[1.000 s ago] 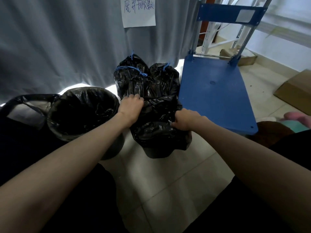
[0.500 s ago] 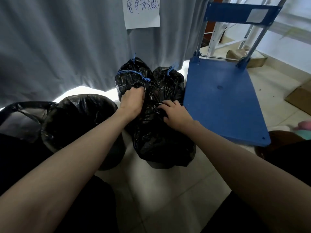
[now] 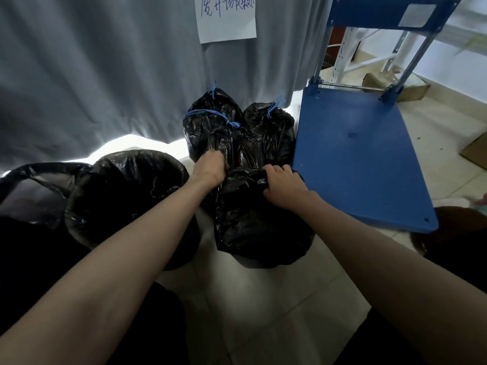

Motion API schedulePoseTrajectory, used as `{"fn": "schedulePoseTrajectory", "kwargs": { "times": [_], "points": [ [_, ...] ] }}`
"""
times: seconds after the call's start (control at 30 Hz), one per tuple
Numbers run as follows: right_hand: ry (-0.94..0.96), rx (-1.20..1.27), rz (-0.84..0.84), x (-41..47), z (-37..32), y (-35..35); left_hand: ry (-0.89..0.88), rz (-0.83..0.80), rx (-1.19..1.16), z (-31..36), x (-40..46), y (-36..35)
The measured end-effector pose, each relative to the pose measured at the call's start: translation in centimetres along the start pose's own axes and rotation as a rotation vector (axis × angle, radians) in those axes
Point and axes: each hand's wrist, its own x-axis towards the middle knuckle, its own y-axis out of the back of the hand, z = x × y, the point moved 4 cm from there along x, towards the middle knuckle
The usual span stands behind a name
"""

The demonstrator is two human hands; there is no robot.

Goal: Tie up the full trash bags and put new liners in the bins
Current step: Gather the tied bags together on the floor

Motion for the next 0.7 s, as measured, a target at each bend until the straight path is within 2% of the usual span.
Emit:
{"fn": "schedulePoseTrajectory", "kwargs": {
  "times": [0.13,0.23,0.37,0.43,0.57,0.7],
  "points": [
    [0.007,-0.025,0.072,-0.2,0.0,0.2,-0.141,0.092,-0.035,2.3,0.0,0.2],
    [0.008,-0.09,0.092,-0.3,-0.1,0.4,-0.233,-0.05,0.015,3.4,-0.7,-0.6],
    [0.016,-0.058,0.069,-0.3,-0.1,0.6,-0.184,-0.104,0.109,2.1,-1.5,-1.1],
    [0.008,-0.017,0.109,-0.2,0.2,1.0,-0.154,-0.155,0.166,1.5,-1.8,-0.9],
    [-0.2,0.178,0.273,-0.1,2.9,2.3,-0.165,-0.17,0.222,1.7,-2.4,-0.4],
    [-0.417,0.524,0.134,0.0,4.6,1.3,-0.256,-0.103,0.206,2.6,-3.0,-0.8]
  ]
}}
